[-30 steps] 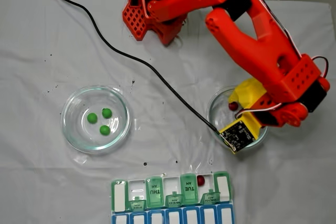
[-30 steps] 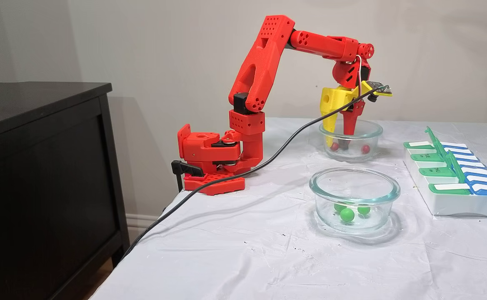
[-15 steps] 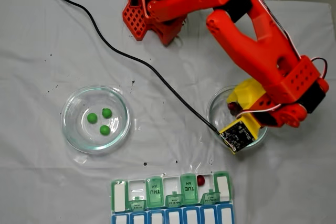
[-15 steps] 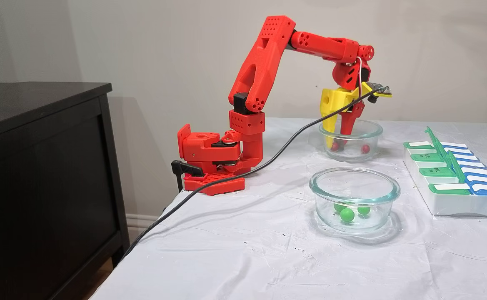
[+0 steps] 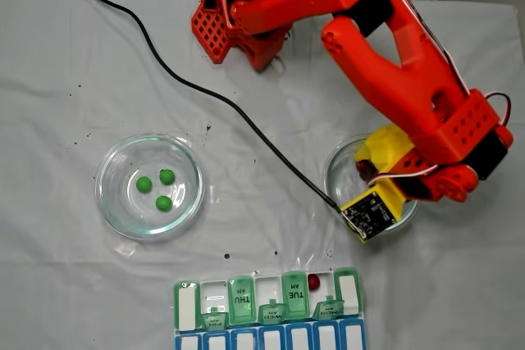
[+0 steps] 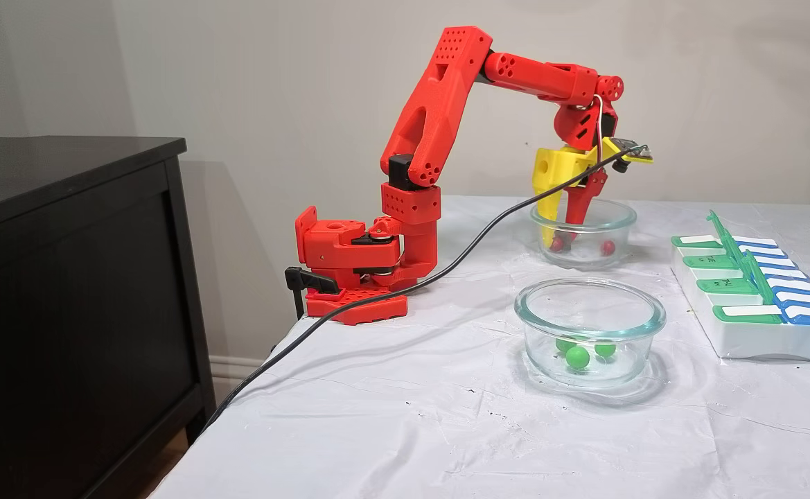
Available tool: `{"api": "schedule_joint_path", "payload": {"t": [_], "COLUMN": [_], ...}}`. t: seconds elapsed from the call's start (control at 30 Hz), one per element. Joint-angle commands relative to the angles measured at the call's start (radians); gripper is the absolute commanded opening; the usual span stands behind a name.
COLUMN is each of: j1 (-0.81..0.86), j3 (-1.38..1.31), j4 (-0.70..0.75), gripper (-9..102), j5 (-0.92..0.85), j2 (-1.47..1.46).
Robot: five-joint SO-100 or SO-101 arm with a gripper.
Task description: Sort medicines into box.
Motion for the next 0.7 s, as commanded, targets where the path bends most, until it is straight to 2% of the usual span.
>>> {"api": "schedule_joint_path", "payload": {"t": [0.0,0.37,0.53,0.67], "j1": [0.025,0.196,0.238,0.261], "j3": [-0.080,-0.242,-0.222,-0.087], "j4": [-0.003,-0.003,0.005,-0.064], "gripper": [0,0,0,0], "j5": [-0.023,-0.098,-0.155,-0.202], "j2": [0.173,0.354,0.453,0.584]}}
